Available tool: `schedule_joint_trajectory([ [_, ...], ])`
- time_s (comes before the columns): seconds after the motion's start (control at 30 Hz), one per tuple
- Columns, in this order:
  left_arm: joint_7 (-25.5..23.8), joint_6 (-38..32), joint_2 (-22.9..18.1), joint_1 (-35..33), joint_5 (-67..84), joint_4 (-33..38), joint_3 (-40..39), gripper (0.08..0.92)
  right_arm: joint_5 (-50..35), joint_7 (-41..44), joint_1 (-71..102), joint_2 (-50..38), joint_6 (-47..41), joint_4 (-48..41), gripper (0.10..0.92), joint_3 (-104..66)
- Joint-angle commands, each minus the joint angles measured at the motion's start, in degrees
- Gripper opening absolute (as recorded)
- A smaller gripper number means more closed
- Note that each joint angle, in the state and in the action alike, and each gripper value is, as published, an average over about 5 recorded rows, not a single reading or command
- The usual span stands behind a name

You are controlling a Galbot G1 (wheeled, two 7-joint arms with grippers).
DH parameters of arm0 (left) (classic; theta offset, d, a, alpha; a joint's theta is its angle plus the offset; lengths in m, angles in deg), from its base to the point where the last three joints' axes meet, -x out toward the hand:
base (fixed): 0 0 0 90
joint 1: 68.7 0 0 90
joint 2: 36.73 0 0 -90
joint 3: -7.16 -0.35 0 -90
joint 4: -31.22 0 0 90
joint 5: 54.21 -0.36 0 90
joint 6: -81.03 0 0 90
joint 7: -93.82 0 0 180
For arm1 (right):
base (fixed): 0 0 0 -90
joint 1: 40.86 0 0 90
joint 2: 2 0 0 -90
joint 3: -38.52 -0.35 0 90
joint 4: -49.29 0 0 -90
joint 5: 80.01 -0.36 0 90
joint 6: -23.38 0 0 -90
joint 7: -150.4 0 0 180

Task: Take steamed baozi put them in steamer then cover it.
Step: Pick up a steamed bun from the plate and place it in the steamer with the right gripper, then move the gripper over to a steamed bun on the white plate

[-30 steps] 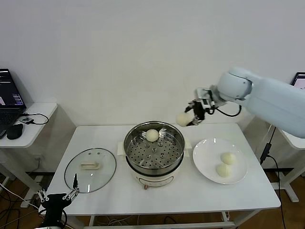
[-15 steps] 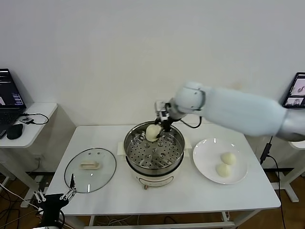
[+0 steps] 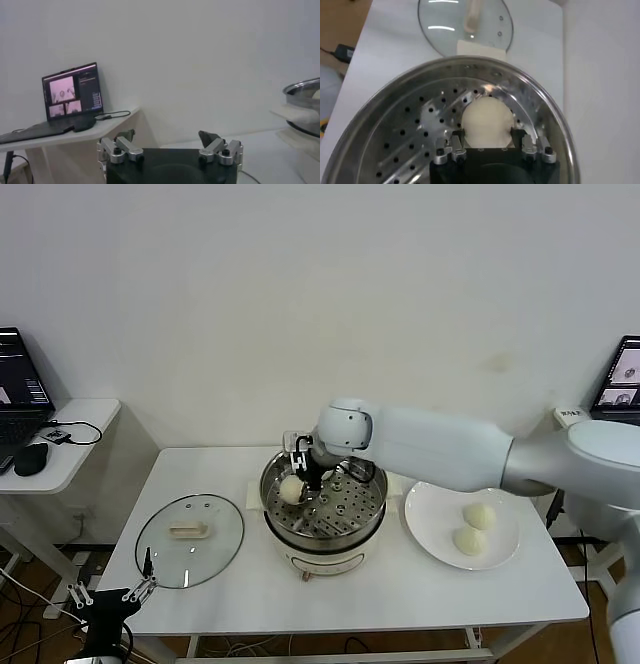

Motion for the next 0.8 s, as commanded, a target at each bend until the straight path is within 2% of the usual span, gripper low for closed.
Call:
schedule_joint_trajectory([
  [0.03,0.0,0.0,0.1,0.2,0.0,-0.1,-0.1,0.823,0.2,-0.9,2.2,2.3,-0.7,-2.2,0.594,-0.2],
  [0.2,0.0,0.0,0.0,0.1,-0.1,0.0,-0.2,0.823,-0.3,-1.1,1.7,1.8,-0.4,-1.7,0.629,-1.0],
  [0.37,0.0,0.0,0.1,-0.2,-0.1,0.3,0.0,0.823,-0.5,1.7,-1.9,-1.0,0.1,1.1,0.765,-1.0],
  [0.47,0.0,0.0,0.0,-0.3,-0.1,0.5,0.0,0.823,2.1,5.9,-6.5,-4.4,2.2,3.4,0.812,-0.2],
  [0.8,0.0,0.1,0.5,0.0,-0.1,0.8,-0.5,0.823,7.5,18.1,-19.7,-24.1,11.7,15.9,0.823,2.9],
])
